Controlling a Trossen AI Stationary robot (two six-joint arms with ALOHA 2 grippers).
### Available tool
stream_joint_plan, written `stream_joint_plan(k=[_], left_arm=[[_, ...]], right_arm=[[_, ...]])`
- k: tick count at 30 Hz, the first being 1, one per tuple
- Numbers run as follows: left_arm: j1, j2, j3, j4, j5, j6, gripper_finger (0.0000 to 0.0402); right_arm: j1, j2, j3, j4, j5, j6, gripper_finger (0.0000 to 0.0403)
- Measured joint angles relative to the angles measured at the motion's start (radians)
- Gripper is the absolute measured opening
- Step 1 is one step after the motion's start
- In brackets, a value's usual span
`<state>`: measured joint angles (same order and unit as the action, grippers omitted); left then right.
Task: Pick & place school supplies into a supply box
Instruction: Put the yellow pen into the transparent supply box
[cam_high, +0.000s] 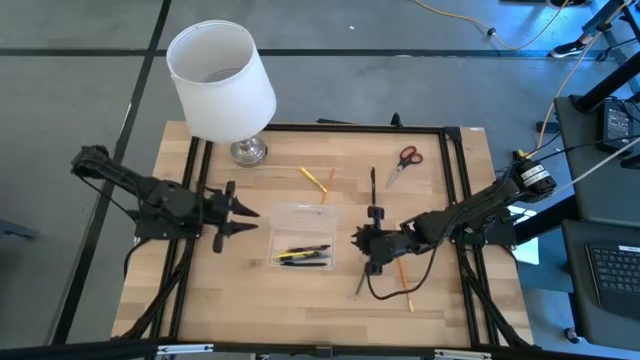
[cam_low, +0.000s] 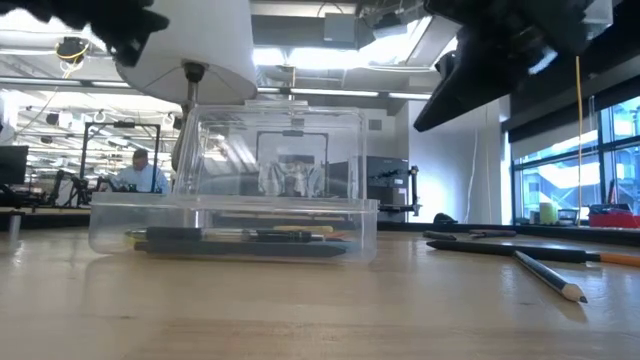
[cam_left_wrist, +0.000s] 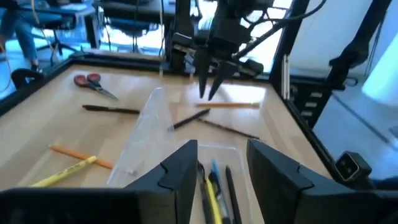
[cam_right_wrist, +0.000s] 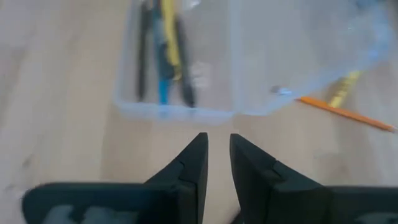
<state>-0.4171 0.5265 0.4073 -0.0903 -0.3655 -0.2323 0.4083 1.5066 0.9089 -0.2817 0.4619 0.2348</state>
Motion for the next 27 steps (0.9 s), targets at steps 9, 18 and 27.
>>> stream_joint_plan(k=[9,18,27], left_arm=[[0.0,-0.235,-0.165,0.021,-0.031,0.008,0.0136],[0.0,-0.302,-0.219,0.013,-0.26,0.037,0.0134],[0.0,-0.302,-0.221,0.009,-0.29,0.037,0.0134]], right_arm=[[-0.083,0.0,0.07,-0.075,0.069,0.051,0.0071],[-0.297,0.0,0.363,-0.271,0.061,0.022,0.0071],[-0.518,-0.001,0.504,-0.169,-0.019,-0.194,0.0071]])
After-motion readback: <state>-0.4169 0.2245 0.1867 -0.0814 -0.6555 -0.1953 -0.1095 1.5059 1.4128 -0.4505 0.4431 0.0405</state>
